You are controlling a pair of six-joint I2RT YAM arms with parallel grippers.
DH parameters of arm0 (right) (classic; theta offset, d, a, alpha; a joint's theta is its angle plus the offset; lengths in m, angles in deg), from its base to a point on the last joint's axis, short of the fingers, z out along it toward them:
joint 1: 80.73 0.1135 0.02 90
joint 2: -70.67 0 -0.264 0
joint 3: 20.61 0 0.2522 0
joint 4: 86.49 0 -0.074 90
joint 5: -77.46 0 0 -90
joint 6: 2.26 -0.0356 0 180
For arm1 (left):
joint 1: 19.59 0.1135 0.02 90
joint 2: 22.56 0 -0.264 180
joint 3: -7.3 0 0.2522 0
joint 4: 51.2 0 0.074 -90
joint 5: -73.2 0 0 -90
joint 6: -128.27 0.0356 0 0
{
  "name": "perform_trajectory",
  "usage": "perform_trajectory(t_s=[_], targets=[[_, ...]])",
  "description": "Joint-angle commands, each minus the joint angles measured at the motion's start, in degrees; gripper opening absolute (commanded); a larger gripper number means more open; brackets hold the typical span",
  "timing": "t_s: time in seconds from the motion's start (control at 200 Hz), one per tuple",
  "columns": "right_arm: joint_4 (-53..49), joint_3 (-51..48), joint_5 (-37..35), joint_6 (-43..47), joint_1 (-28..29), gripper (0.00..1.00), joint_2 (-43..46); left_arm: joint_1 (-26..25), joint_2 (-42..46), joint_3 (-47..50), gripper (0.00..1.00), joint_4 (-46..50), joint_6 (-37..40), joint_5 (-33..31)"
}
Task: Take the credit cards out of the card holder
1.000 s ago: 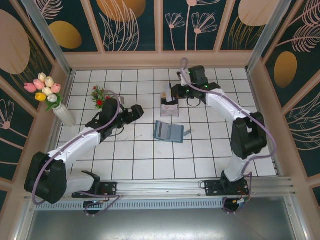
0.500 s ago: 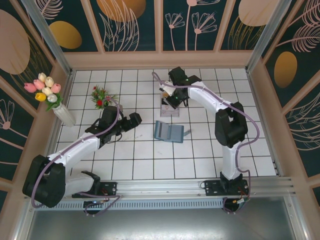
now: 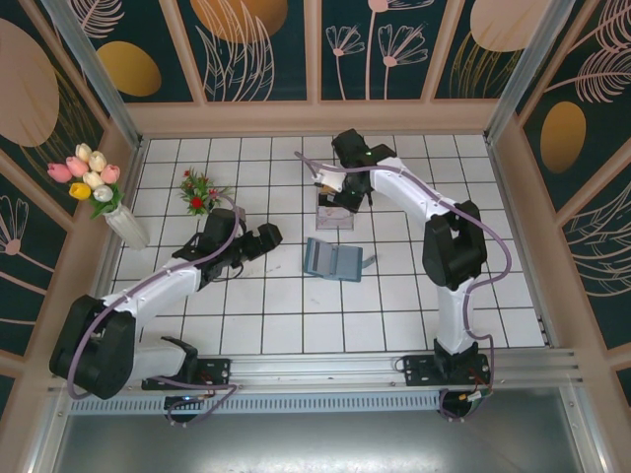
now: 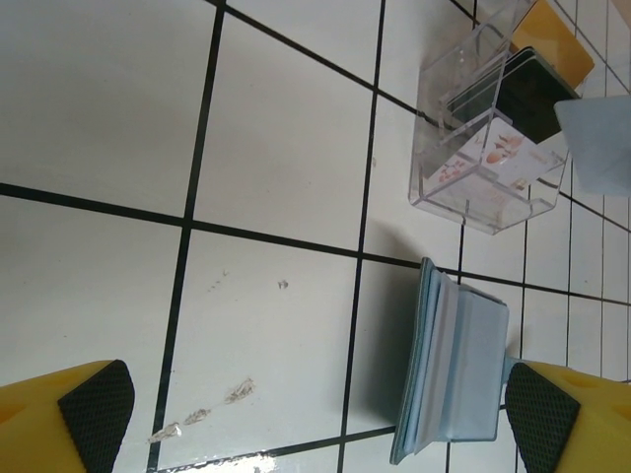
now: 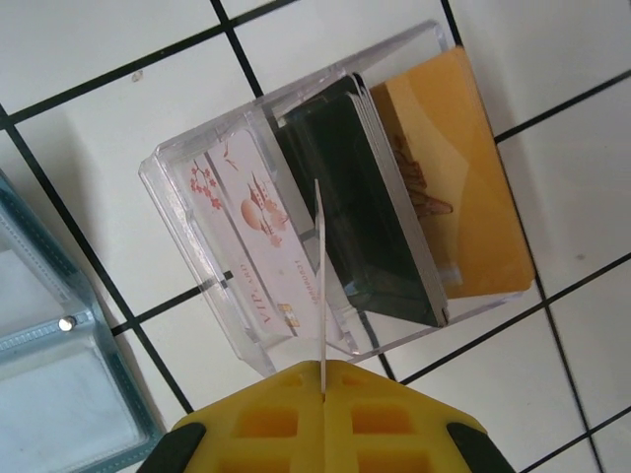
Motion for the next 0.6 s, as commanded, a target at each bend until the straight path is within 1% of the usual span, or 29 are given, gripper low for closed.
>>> perform_trajectory(t_s=[0.0,0.13,0.25,0.595], targets=[[-1.7,2.5,1.8,5.3,1.5,0.0,-0.6,0.3,-1.1,-0.8,0.99,-1.6,-1.0,1.4],[-2.9,2.7,4.0,8.1,2.2,0.0,-1.3,0.3,-1.8,-1.3,0.98,-1.7,-1.2,1.8],[-4.4,3.0,4.4,9.3,2.3,0.0,-2.3,0.3,-1.9,-1.4,0.99,-1.9,-1.4,1.8],[-3.8,2.6,0.9,11.2,2.3,0.0,-3.5,0.3,-2.8,-0.8,0.99,-2.4,-1.7,2.1]])
